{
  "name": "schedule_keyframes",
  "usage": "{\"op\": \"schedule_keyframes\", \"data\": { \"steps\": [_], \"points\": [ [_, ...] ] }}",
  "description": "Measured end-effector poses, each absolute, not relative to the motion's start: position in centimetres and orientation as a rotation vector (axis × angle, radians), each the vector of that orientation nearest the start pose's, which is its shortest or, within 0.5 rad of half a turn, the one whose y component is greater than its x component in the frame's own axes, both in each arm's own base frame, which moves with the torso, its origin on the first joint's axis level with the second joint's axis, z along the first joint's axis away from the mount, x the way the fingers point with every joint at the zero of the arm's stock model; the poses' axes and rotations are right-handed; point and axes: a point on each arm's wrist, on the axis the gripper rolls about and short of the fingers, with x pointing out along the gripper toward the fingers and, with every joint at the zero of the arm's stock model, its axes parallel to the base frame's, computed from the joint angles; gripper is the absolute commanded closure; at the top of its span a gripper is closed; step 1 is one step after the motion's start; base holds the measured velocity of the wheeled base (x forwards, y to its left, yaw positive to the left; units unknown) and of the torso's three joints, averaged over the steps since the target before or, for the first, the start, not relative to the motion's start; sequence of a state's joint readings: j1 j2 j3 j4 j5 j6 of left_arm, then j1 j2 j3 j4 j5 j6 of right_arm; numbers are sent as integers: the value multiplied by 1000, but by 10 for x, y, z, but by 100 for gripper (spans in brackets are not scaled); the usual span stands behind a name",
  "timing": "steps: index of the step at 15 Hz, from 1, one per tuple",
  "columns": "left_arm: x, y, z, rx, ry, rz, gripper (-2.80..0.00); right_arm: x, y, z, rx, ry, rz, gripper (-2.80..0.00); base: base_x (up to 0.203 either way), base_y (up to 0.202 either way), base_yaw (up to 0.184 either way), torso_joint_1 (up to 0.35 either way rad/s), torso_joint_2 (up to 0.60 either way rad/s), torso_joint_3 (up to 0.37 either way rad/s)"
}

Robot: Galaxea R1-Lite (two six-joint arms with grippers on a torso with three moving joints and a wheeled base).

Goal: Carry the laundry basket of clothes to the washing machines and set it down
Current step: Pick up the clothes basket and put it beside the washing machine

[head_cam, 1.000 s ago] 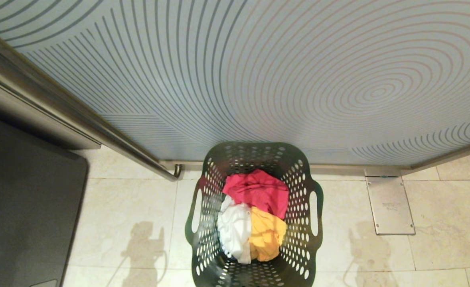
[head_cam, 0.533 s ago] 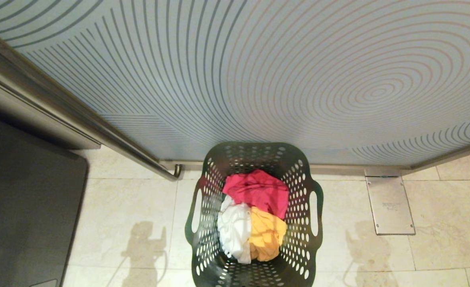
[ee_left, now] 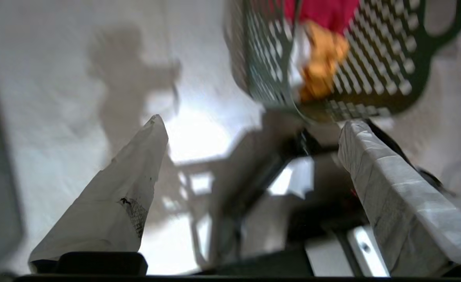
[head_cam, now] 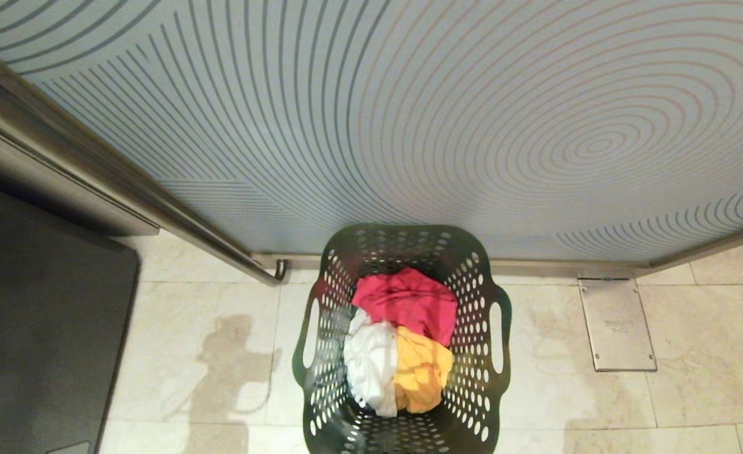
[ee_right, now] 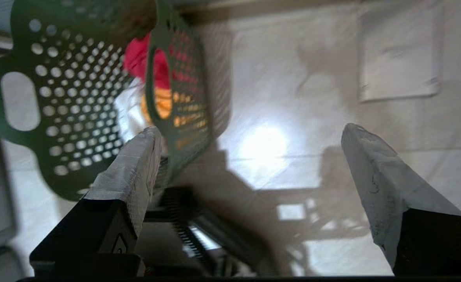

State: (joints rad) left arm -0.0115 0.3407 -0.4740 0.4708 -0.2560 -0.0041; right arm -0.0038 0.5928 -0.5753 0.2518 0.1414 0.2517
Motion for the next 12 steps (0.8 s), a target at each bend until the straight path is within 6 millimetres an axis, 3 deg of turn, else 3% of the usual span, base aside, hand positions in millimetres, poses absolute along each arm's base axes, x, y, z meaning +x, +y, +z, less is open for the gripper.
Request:
{"op": "schedule_keyframes", "data": {
  "steps": [5, 8, 12],
  "points": [
    [45, -12, 172, -195, 696, -466, -280, 131, 6, 195, 413, 496, 221, -280, 0, 0, 0, 0, 0, 0],
    [84, -19, 170, -250, 801, -517, -280, 163, 14, 191, 474, 558, 347, -280, 0, 0, 0, 0, 0, 0],
    [126, -44, 165, -167, 826, -505, -280, 183, 28, 190, 500, 620, 402, -280, 0, 0, 0, 0, 0, 0]
  ]
}}
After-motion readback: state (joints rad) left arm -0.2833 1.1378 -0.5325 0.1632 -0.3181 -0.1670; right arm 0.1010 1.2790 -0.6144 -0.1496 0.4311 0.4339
